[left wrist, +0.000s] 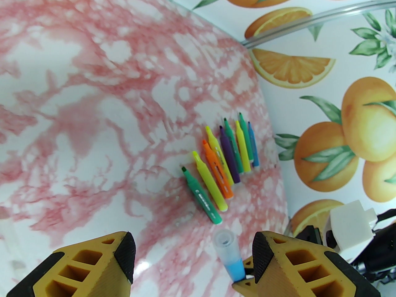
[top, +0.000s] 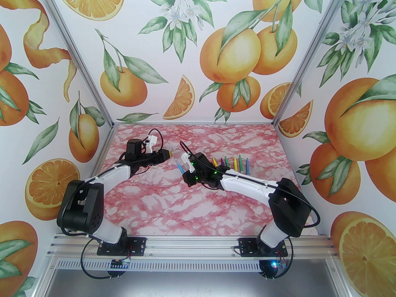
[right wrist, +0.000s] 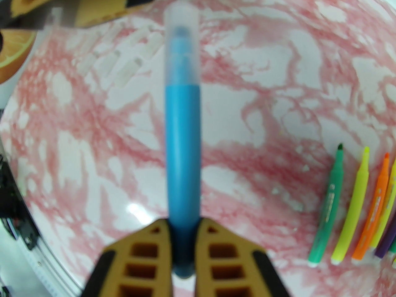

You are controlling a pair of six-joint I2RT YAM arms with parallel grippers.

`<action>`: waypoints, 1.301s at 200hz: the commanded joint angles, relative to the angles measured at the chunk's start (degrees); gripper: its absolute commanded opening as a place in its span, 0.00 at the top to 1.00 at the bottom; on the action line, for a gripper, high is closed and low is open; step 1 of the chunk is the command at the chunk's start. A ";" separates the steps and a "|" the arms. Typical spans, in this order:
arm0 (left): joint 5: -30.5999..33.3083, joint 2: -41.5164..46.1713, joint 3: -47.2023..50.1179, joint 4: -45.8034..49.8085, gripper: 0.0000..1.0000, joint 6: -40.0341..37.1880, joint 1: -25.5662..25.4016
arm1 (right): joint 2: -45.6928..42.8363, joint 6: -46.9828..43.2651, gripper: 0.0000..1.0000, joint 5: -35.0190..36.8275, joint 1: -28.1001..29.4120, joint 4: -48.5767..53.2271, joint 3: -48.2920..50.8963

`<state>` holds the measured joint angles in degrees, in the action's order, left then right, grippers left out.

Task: Open the pen caps

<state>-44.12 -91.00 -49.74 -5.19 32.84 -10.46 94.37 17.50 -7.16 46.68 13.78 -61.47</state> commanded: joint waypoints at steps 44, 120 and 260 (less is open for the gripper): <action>-2.15 -2.67 -3.58 -5.71 0.42 2.71 -4.16 | -2.26 -1.19 0.96 -0.53 -0.35 -2.35 0.39; -3.69 -3.99 -4.90 -4.79 0.54 2.19 -5.84 | -2.87 -1.37 0.96 1.97 -0.36 -2.97 0.63; -4.89 -4.80 -5.59 -6.91 0.77 4.47 -7.12 | -2.63 -0.80 0.95 4.31 -0.44 -4.77 1.09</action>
<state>-47.53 -94.94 -53.15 -9.47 36.95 -17.02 93.19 16.86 -4.45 46.68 10.98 -60.93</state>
